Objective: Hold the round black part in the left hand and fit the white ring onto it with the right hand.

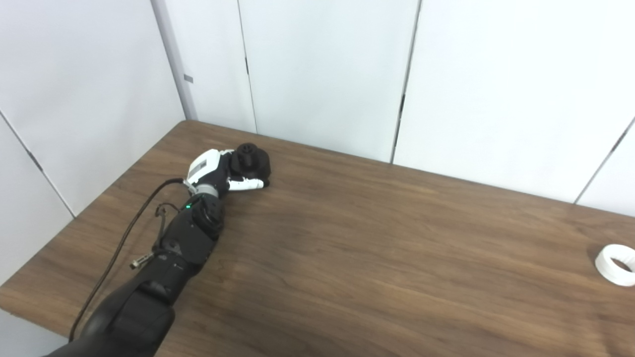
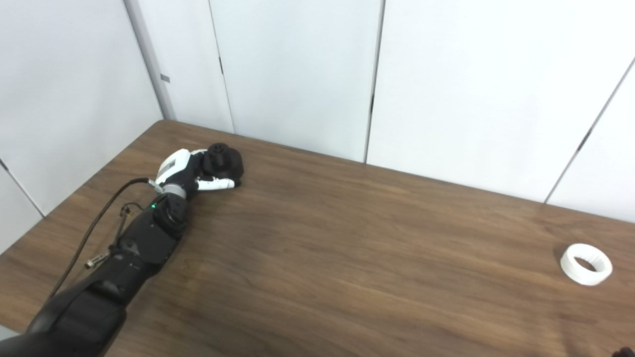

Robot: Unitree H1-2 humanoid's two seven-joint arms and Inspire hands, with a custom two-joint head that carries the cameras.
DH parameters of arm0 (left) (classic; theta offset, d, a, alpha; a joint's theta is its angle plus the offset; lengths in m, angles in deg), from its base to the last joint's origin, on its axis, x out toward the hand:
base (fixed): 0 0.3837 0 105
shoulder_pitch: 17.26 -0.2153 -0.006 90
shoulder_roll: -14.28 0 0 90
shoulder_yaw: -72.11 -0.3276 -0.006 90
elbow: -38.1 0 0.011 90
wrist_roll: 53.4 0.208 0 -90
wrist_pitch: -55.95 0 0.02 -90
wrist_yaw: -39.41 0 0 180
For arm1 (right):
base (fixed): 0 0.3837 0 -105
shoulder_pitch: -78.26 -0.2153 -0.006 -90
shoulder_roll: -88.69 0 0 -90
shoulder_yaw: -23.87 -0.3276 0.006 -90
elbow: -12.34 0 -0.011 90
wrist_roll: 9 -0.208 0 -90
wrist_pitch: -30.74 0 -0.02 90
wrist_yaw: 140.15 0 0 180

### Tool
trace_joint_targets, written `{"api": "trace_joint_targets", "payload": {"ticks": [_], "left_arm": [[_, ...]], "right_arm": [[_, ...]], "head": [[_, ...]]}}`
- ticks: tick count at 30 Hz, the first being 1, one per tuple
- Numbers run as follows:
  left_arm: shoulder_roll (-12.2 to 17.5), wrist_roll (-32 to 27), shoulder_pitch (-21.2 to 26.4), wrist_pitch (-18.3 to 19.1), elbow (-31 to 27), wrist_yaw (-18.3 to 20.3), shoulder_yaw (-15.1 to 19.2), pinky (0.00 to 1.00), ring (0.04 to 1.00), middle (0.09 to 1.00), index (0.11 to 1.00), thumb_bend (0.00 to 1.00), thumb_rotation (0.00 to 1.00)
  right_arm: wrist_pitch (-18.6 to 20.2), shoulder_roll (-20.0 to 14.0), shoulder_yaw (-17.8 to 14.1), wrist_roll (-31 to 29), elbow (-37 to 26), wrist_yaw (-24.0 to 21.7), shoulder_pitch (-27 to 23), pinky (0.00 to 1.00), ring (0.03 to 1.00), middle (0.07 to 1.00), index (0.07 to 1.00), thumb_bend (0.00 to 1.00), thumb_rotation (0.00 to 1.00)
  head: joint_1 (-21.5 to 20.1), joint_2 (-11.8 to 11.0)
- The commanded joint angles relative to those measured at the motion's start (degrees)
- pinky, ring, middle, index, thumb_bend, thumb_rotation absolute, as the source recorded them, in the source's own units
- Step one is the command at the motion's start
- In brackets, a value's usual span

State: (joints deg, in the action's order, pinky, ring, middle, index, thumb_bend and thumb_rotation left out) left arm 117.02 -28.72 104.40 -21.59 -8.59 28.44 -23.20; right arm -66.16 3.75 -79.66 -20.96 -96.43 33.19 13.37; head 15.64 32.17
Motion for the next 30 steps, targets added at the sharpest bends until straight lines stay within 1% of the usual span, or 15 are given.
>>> {"api": "trace_joint_targets", "payload": {"ticks": [1,6,9,14,17,19,20,26,30], "left_arm": [[-0.1,-0.54,2.98,-0.98,0.46,0.2,-0.16,1.0,1.0,0.953,0.866,1.0,0.47],[-1.24,-2.36,3.12,-0.36,1.14,-1.48,2.03,1.0,0.995,0.943,0.852,1.0,0.45],[-2.31,-3.63,3.28,0.77,1.56,-2.61,3.48,1.0,0.988,0.935,0.842,1.0,0.44],[-3.39,-5.11,3.73,0.46,3.49,-3.9,5.13,1.0,0.98,0.932,0.84,1.0,0.43],[-3.52,-5.24,4.21,0.36,4.76,-4.45,5.07,1.0,0.969,0.926,0.839,1.0,0.45],[-3.45,-5.27,4.38,0.37,5.19,-4.45,4.98,1.0,0.971,0.927,0.838,1.0,0.44],[-3.37,-5.06,4.2,0.6,4.75,-4.33,4.78,1.0,0.972,0.927,0.838,1.0,0.44],[-2.65,-3.27,3.54,1.53,3.74,-4.38,2.69,1.0,0.981,0.929,0.821,1.0,0.43],[-2.19,-1.69,3.47,3.49,3.7,-4.33,0.87,1.0,0.99,0.936,0.819,1.0,0.41]], "right_arm": [[-0.73,-0.23,-0.32,-0.14,-1.97,0.52,-0.29,1.0,1.0,0.952,0.933,0.62,1.0],[-0.45,-0.41,-0.42,-0.14,-2.19,0.52,-0.21,1.0,1.0,0.95,0.931,0.63,1.0],[-0.79,-0.52,-0.52,-0.2,-1.93,0.43,-0.24,1.0,1.0,0.947,0.932,0.63,1.0],[-0.76,-0.5,-0.56,-0.3,-2.08,0.42,-0.1,1.0,1.0,0.943,0.928,0.61,1.0],[-0.78,-0.56,-0.5,-0.31,-2.22,0.33,-0.01,1.0,0.998,0.945,0.934,0.6,1.0],[-0.64,-0.56,-0.53,-0.41,-2.24,0.37,-0.03,1.0,0.997,0.941,0.935,0.61,1.0],[-0.45,-0.61,-0.58,-0.44,-2.34,0.41,0.04,1.0,0.998,0.941,0.935,0.61,1.0],[-0.31,-0.56,-0.76,-0.72,-2.54,0.49,0.07,1.0,1.0,0.934,0.929,0.62,1.0],[-0.79,-0.76,-0.74,-0.67,-2.48,0.19,0.14,1.0,0.997,0.934,0.93,0.61,1.0]], "head": [[0.0,0.07],[0.28,0.21],[0.27,0.3],[0.35,0.32],[0.35,0.32],[0.35,0.32],[0.52,0.65],[0.54,0.84],[0.6,0.95]]}}
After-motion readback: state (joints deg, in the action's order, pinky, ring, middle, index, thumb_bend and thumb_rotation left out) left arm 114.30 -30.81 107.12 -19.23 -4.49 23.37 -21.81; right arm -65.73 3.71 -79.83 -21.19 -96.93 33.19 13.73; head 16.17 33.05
